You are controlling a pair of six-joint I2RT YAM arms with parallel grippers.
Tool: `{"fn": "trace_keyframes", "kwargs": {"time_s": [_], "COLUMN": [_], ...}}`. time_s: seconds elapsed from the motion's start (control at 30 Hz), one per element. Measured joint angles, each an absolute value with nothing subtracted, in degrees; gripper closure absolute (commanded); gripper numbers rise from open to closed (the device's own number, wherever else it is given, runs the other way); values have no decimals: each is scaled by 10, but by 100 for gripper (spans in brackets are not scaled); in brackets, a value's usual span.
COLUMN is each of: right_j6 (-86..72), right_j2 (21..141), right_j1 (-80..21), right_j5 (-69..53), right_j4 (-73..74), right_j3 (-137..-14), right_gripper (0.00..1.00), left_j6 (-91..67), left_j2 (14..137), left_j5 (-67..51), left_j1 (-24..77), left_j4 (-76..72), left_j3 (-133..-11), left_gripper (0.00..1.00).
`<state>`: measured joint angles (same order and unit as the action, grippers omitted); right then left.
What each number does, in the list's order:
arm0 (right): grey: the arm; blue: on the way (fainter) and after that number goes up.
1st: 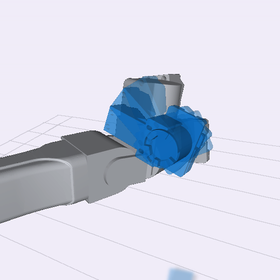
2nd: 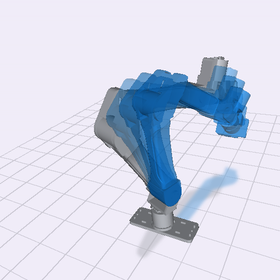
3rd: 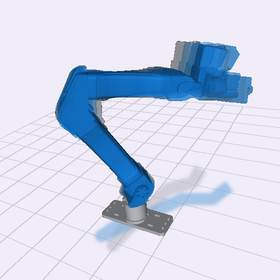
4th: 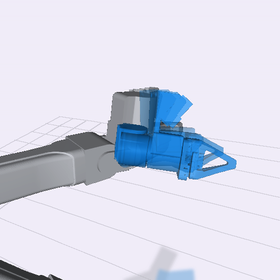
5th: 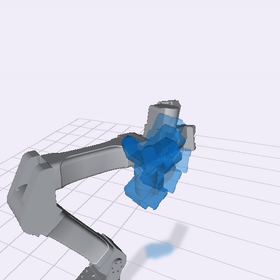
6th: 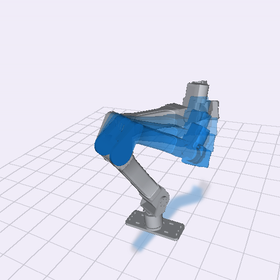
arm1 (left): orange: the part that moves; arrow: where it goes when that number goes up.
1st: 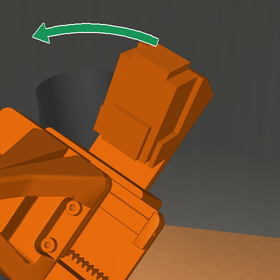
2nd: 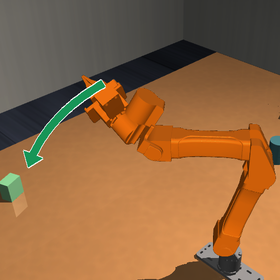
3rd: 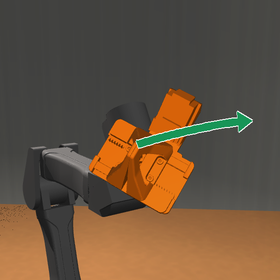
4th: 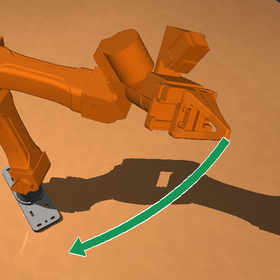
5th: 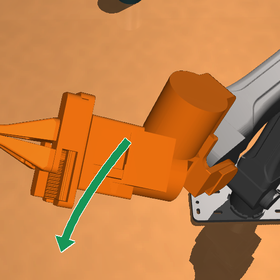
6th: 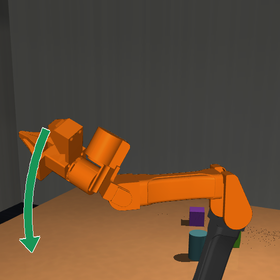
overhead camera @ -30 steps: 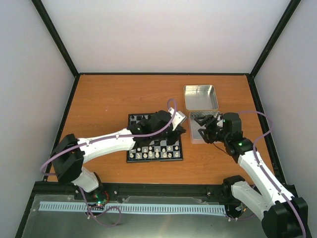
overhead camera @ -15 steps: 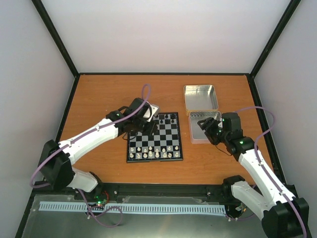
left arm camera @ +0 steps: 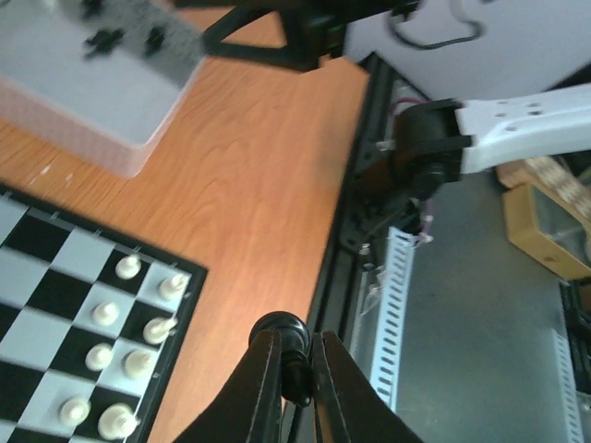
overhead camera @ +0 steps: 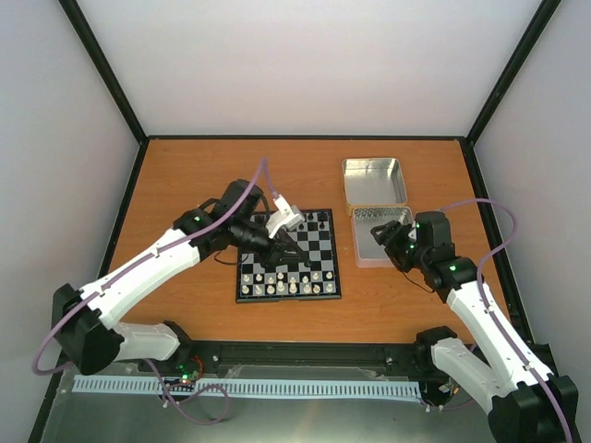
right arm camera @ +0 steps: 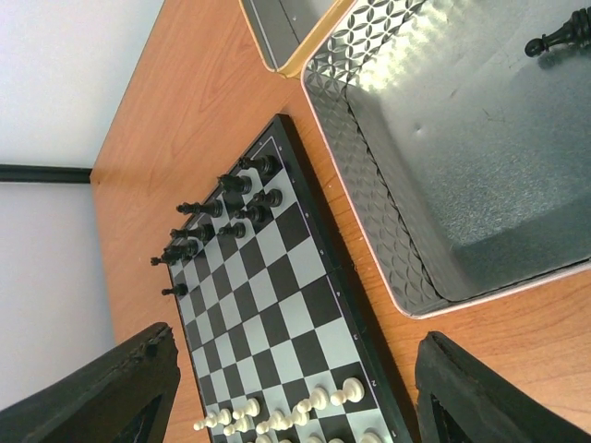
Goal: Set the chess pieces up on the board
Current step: Place the chess piece on the chessboard.
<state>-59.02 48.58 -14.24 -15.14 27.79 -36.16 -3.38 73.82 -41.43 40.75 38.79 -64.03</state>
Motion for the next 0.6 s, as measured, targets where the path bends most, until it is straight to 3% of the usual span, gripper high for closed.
{"fn": "trace_keyframes", "kwargs": {"time_s": [0.37,0.6], "right_j6": [-589,-588], "right_j2": [483,483], "right_j1": [-142,-142], "right_j5": [-149,-146], "right_j4": [281,281], "right_j3": [-362,-362], "right_gripper": [30,30], "left_j6": [36,43], "left_j2": [689,701], "left_j5": [-530,-522], "left_j1": [408,408], "left_j4": [352,351], "left_j3": [-610,-604], "left_gripper": [98,97]}}
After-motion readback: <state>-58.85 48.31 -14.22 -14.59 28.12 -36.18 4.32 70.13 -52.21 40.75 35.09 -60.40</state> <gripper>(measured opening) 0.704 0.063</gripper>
